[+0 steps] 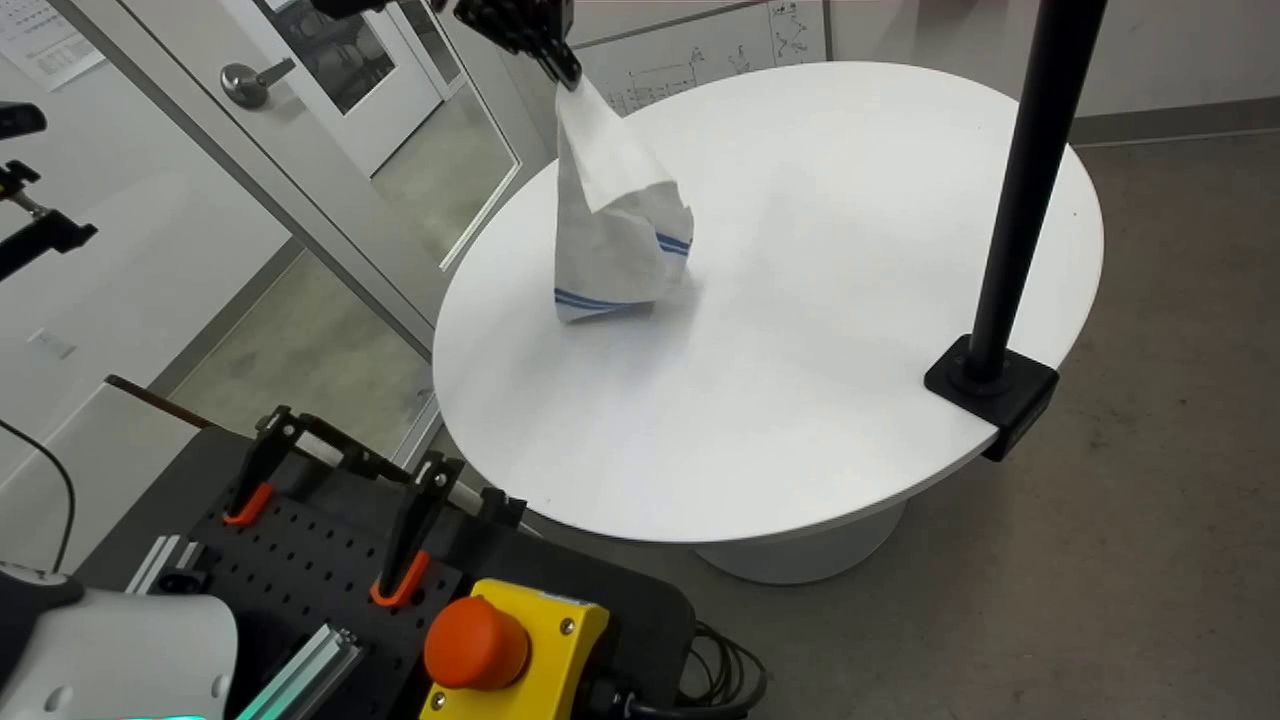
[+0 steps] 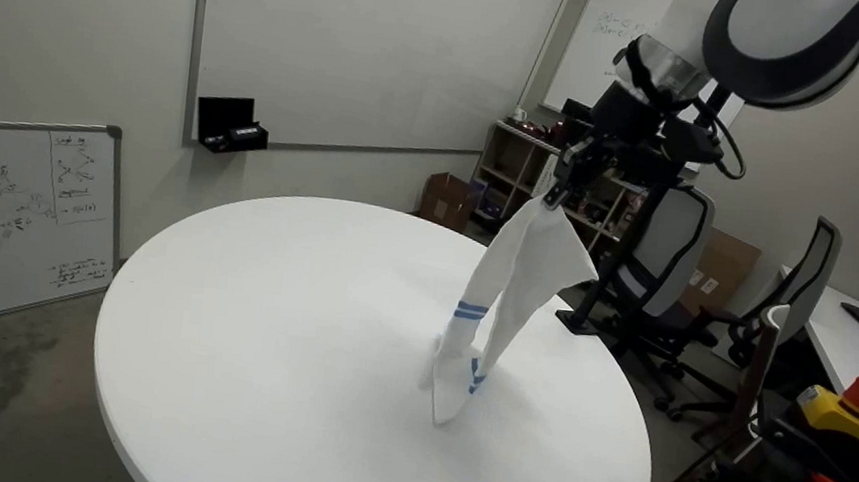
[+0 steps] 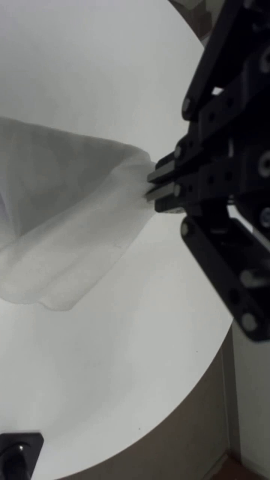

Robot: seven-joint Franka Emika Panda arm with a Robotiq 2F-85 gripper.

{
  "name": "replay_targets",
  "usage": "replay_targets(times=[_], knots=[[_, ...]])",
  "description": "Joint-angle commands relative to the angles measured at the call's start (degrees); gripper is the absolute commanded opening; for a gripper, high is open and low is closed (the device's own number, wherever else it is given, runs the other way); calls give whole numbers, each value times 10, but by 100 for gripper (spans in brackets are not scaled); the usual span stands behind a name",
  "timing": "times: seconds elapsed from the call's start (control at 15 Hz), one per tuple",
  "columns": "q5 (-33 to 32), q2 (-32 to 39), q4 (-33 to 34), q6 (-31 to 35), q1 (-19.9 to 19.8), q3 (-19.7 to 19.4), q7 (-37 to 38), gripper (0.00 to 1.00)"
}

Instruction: Take the white cloth off the black pole, put it down, pick it back up and put it on the black pole again

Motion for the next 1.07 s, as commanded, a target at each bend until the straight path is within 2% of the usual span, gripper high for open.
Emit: replay_targets(times=[0.0,0.53,1.0], knots=[[-6,-77,-35,2,3,-6,-29,3],[-59,-174,-25,-12,1,-9,-43,3],[-72,-234,29,-39,-7,-11,-40,3]])
